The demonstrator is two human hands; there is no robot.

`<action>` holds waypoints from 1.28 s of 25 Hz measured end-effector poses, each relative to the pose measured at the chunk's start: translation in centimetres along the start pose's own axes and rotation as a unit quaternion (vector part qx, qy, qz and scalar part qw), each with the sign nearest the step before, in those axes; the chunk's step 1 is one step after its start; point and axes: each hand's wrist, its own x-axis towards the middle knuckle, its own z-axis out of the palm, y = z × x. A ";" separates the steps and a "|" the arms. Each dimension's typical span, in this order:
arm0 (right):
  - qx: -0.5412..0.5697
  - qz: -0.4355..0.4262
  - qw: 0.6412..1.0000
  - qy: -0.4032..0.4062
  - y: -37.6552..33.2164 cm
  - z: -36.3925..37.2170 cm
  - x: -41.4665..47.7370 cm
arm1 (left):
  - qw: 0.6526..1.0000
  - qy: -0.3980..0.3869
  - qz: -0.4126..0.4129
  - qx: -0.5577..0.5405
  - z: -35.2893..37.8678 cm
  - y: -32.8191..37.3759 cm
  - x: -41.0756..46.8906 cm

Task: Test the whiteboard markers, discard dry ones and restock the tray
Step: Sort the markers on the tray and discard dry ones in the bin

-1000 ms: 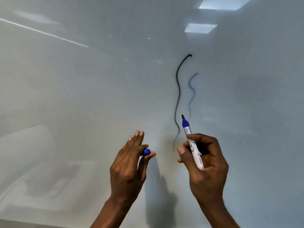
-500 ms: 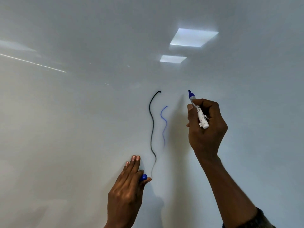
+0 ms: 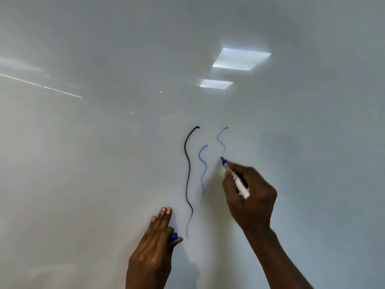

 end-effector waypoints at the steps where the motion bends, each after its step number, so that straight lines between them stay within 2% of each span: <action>1: -0.012 -0.006 1.000 -0.018 0.1 -0.5 -1.7 | 1.000 0.005 -0.003 -0.005 0.0 0.1 -0.1; 4: -0.024 0.029 0.997 -0.061 0.3 -2.0 -7.9 | 1.000 0.009 -0.023 -0.018 -0.1 0.5 -0.1; 8: -0.020 0.079 0.988 -0.132 0.6 -4.2 -15.6 | 0.994 -0.032 -0.079 -0.066 -0.4 1.1 -0.5; 9: -0.009 0.100 0.983 -0.156 0.3 -4.9 -16.6 | 0.988 -0.034 -0.115 -0.093 -0.9 1.6 -0.5; 11: 0.041 0.211 0.959 -0.183 -1.0 -6.6 -17.4 | 0.960 -0.021 -0.234 -0.150 -2.5 3.2 -0.3; 13: 0.126 0.349 0.913 -0.168 -2.0 -8.2 -17.3 | 0.893 -0.013 -0.383 -0.236 -4.1 5.5 -0.1; 15: 0.209 0.430 0.866 -0.146 -2.9 -9.8 -16.6 | 0.764 -0.032 -0.523 -0.378 -5.0 7.3 -0.3; 17: 0.246 0.451 0.843 -0.158 -4.4 -11.3 -16.0 | 0.624 -0.035 -0.611 -0.486 -5.6 8.7 -1.0; 18: 0.252 0.455 0.838 -0.167 -5.2 -11.9 -16.0 | 0.567 -0.031 -0.641 -0.516 -5.9 9.3 -1.4; 20: 0.250 0.453 0.832 -0.200 -6.7 -12.7 -16.2 | 0.486 -0.031 -0.688 -0.539 -6.3 10.6 -2.2; 23: 0.239 0.419 0.839 -0.254 -8.0 -13.7 -17.0 | 0.408 -0.032 -0.722 -0.558 -6.6 12.2 -2.5; 25: 0.236 0.405 0.842 -0.267 -8.0 -14.2 -17.8 | 0.382 -0.033 -0.730 -0.567 -6.4 13.2 -2.7; 27: 0.238 0.405 0.840 -0.270 -7.5 -14.7 -18.5 | 0.375 -0.038 -0.733 -0.566 -6.0 14.1 -3.0; 30: 0.223 0.403 0.843 -0.278 -6.5 -15.3 -19.1 | 0.377 -0.047 -0.734 -0.562 -5.3 15.4 -3.3; 32: 0.208 0.395 0.848 -0.286 -5.8 -15.7 -19.4 | 0.397 -0.058 -0.729 -0.555 -4.9 16.4 -3.5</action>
